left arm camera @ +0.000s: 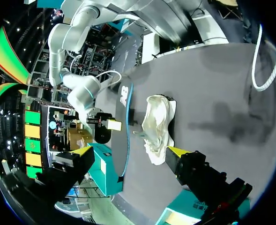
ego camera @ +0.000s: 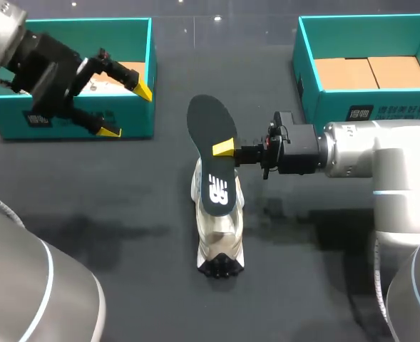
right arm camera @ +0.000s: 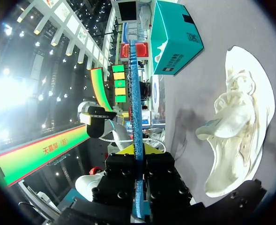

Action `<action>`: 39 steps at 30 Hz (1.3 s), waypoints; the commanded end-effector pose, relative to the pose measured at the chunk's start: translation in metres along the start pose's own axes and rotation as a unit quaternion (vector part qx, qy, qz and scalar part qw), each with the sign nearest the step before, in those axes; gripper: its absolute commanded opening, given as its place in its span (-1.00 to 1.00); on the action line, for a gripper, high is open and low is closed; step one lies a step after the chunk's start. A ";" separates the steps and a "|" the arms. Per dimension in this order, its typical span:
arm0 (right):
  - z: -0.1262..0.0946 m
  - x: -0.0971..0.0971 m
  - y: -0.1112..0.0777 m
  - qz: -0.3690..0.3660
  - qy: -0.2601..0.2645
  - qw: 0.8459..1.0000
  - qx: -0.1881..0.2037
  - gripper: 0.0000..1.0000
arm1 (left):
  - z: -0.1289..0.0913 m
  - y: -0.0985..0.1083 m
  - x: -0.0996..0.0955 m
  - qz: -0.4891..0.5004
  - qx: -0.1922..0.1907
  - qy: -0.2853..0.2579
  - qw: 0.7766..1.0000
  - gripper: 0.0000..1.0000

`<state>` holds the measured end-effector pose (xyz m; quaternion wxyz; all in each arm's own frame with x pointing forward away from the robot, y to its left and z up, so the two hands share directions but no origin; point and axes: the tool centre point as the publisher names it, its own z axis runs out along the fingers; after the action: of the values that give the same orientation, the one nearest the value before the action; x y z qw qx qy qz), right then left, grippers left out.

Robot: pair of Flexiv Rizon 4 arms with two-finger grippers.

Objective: Take the shoe out of the shoebox, open the shoe tongue, remove and reinsert the insole, then place the shoe into the shoebox

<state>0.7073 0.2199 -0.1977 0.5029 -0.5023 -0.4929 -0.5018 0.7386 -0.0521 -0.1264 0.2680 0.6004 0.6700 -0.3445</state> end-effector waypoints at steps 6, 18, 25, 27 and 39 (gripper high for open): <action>0.000 0.000 -0.001 0.000 -0.001 1.000 0.001 -1.00 | 0.003 0.002 0.004 0.002 0.001 -0.087 0.996 1.00; 0.000 0.000 -0.001 0.000 -0.001 1.000 0.001 -1.00 | 0.023 0.011 0.032 -0.010 -0.047 -0.160 0.986 1.00; 0.000 0.000 -0.001 0.000 -0.001 1.000 0.001 -1.00 | 0.048 0.009 0.035 -0.028 -0.037 -0.215 0.975 1.00; 0.000 0.000 -0.001 0.000 -0.001 1.000 0.001 -1.00 | 0.056 0.006 0.033 -0.021 -0.047 -0.220 0.974 1.00; 0.012 -0.008 -0.009 0.008 -0.011 1.000 -0.014 -1.00 | 0.090 0.008 0.024 -0.029 -0.074 -0.263 0.961 1.00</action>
<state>0.7021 0.2277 -0.2055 0.4981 -0.5154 -0.4910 -0.4952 0.7395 -0.0998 -0.1968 0.4461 0.4617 0.6253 -0.4436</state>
